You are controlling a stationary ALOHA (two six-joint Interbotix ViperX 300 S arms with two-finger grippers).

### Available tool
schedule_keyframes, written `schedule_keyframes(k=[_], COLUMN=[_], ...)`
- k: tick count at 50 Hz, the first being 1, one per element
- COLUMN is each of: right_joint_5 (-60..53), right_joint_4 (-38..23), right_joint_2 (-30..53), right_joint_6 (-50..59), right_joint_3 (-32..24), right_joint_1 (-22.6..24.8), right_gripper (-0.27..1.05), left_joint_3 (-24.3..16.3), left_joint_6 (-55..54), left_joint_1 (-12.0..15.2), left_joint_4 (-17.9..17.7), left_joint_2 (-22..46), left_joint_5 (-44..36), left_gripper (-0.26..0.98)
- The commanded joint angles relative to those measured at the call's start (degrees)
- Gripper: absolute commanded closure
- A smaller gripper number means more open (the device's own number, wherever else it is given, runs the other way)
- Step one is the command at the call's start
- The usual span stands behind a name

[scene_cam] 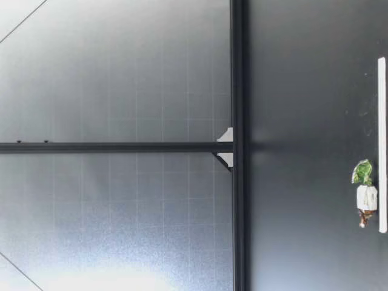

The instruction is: Pick up the candy and unwrap it.

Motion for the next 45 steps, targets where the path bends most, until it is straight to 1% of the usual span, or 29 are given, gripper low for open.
schedule_keyframes(k=[1, 8, 14, 17, 22, 33, 39, 45], right_joint_5=[-0.5, -3.9, -6.3, -6.3, -6.3, -6.0, -3.7, 2.8], right_joint_4=[0.0, -0.1, -0.1, -0.1, 0.0, -0.1, -0.1, -0.1], right_joint_2=[0.4, 2.4, 6.4, 9.8, 18.0, 36.5, 43.3, 48.2], right_joint_6=[-0.3, -0.4, -0.3, 0.1, 0.3, 0.7, 1.8, 2.1], right_joint_3=[-1.2, -4.0, -6.1, -7.3, -9.9, -16.4, -20.0, -24.3], right_joint_1=[-0.4, -0.6, -1.7, -2.8, -4.3, -4.7, -4.7, -4.7], right_gripper=[0.90, 0.90, 0.90, 0.90, 0.90, 0.90, 0.87, 0.80], left_joint_3=[-0.6, -0.3, 0.6, 1.0, 1.1, 1.8, 1.8, 1.8], left_joint_6=[0.8, 1.4, 1.8, 1.8, 1.7, 1.7, 1.7, 1.8], left_joint_1=[-0.1, -0.1, -0.1, -0.1, -0.1, -0.1, -0.1, -0.1], left_joint_4=[-0.1, 0.0, 0.0, -0.1, 0.0, -0.1, -0.1, 0.0], left_joint_2=[0.4, 0.6, 0.9, 1.3, 2.1, 4.0, 4.6, 4.6], left_joint_5=[-1.5, -4.1, -5.4, -6.0, -6.6, -6.7, -6.7, -6.8], left_gripper=[0.80, 0.81, 0.81, 0.81, 0.81, 0.81, 0.81, 0.81])
